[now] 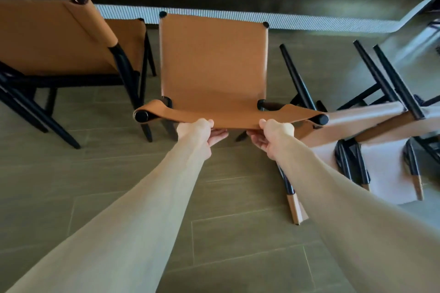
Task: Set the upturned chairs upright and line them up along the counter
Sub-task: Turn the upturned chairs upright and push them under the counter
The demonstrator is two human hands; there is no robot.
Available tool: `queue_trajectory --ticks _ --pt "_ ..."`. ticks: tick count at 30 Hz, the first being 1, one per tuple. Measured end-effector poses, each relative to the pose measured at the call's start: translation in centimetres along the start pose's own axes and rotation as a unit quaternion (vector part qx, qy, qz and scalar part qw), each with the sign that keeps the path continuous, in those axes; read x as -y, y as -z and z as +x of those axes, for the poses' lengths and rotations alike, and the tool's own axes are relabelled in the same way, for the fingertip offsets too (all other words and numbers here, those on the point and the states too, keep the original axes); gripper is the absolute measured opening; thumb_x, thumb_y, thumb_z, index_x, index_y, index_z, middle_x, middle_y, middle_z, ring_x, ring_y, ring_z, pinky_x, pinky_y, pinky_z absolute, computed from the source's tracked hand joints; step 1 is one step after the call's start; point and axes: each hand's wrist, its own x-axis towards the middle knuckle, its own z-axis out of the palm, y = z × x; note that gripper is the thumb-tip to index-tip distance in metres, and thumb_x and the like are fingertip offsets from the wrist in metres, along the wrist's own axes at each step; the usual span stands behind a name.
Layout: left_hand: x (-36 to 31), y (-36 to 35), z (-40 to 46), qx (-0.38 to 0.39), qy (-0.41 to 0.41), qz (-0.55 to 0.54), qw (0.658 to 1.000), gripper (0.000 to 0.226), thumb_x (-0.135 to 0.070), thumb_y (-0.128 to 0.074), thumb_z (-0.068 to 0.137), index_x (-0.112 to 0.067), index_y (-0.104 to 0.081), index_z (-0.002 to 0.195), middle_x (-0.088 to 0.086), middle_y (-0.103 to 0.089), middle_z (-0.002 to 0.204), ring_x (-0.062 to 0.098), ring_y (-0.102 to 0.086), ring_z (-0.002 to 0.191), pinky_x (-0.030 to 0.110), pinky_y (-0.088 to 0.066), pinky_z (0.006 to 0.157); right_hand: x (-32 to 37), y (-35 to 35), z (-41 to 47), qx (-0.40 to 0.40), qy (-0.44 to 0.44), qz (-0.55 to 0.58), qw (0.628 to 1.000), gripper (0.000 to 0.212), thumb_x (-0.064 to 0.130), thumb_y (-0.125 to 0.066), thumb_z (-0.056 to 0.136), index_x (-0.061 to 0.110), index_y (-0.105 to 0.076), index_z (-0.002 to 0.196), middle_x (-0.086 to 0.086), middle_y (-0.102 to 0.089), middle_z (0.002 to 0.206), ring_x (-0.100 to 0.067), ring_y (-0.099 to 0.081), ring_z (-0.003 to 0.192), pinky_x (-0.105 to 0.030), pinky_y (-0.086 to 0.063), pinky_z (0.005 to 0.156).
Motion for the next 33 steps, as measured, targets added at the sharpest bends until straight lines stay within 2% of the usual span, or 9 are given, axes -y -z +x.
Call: queue_trajectory --ticks 3,7,13,20,22,25,28,29,33 --pt "-2.1 -1.4 1.0 0.006 -0.011 0.011 1.000 0.018 0.013 -0.056 0.094 -0.002 -0.053 0.103 0.028 -0.067 0.090 0.039 -0.075 0.073 0.051 -0.063 0.065 1.8 -1.5 1.5 -0.002 0.012 -0.003 1.000 0.002 0.007 -0.057 0.099 0.005 -0.058 0.099 -0.015 -0.073 0.080 -0.016 -0.069 0.045 -0.032 -0.061 0.061" --pt "-5.5 -4.1 2.8 -0.001 -0.039 0.006 0.999 0.023 0.017 -0.056 0.090 0.000 -0.054 0.106 0.030 -0.069 0.094 0.039 -0.075 0.064 0.052 -0.063 0.066 5.4 -3.6 3.3 -0.003 0.034 -0.017 0.999 0.007 0.007 -0.057 0.097 0.005 -0.059 0.104 -0.014 -0.073 0.084 -0.015 -0.068 0.043 -0.026 -0.057 0.045" --pt "-10.9 -8.7 5.8 -0.008 -0.068 0.007 0.998 0.021 0.014 -0.057 0.090 0.000 -0.054 0.106 0.027 -0.072 0.086 0.038 -0.075 0.063 0.048 -0.064 0.064 11.6 -7.5 7.0 0.018 0.059 -0.027 0.998 0.016 0.009 -0.057 0.098 0.003 -0.060 0.112 -0.016 -0.075 0.092 -0.017 -0.070 0.048 -0.022 -0.053 0.042" --pt "-16.2 -13.9 9.1 -0.029 -0.102 0.017 0.994 0.018 0.013 -0.057 0.092 -0.003 -0.050 0.089 0.028 -0.068 0.084 0.035 -0.074 0.059 0.047 -0.064 0.060 17.3 -11.5 11.1 0.040 0.050 -0.029 0.998 0.012 0.016 -0.063 0.098 0.009 -0.058 0.090 -0.009 -0.072 0.078 -0.018 -0.069 0.060 -0.023 -0.057 0.046" --pt "-17.3 -14.9 10.0 -0.042 -0.104 0.029 0.993 0.016 0.010 -0.058 0.094 -0.003 -0.051 0.088 0.028 -0.069 0.082 0.034 -0.074 0.059 0.044 -0.063 0.056 18.7 -12.3 12.1 0.044 0.052 -0.043 0.997 0.016 0.018 -0.063 0.099 0.011 -0.056 0.086 -0.008 -0.072 0.079 -0.017 -0.069 0.063 -0.023 -0.058 0.047" --pt "-18.9 -16.6 11.6 -0.058 -0.090 0.051 0.993 0.015 0.006 -0.060 0.096 -0.004 -0.051 0.088 0.026 -0.071 0.084 0.034 -0.075 0.061 0.046 -0.064 0.059 20.4 -13.6 13.4 0.035 0.061 -0.075 0.995 0.019 0.020 -0.062 0.100 0.011 -0.055 0.084 -0.009 -0.071 0.083 -0.016 -0.067 0.063 -0.025 -0.061 0.053" --pt "-19.8 -17.7 13.1 -0.067 -0.056 0.062 0.994 0.022 0.006 -0.055 0.098 -0.006 -0.049 0.081 0.017 -0.069 0.059 0.033 -0.074 0.057 0.045 -0.063 0.057 20.8 -14.7 14.5 0.014 0.072 -0.085 0.994 0.019 0.016 -0.058 0.100 0.013 -0.052 0.082 -0.010 -0.070 0.090 -0.016 -0.066 0.062 -0.024 -0.061 0.052" --pt "-19.9 -17.8 13.4 -0.069 -0.053 0.068 0.994 0.023 0.006 -0.054 0.098 -0.007 -0.048 0.080 0.016 -0.069 0.058 0.033 -0.073 0.055 0.043 -0.063 0.053 20.8 -14.8 14.7 0.006 0.080 -0.091 0.993 0.020 0.015 -0.057 0.100 0.013 -0.052 0.081 -0.010 -0.070 0.090 -0.017 -0.066 0.062 -0.024 -0.060 0.051" --pt "-20.2 -17.6 13.3 -0.063 -0.049 0.079 0.994 0.017 0.001 -0.057 0.099 -0.007 -0.050 0.086 0.021 -0.068 0.083 0.032 -0.074 0.057 0.040 -0.061 0.048 20.9 -14.9 13.9 -0.007 0.098 -0.128 0.987 0.017 0.020 -0.057 0.100 0.013 -0.055 0.084 -0.010 -0.071 0.087 -0.020 -0.071 0.073 -0.027 -0.061 0.055"
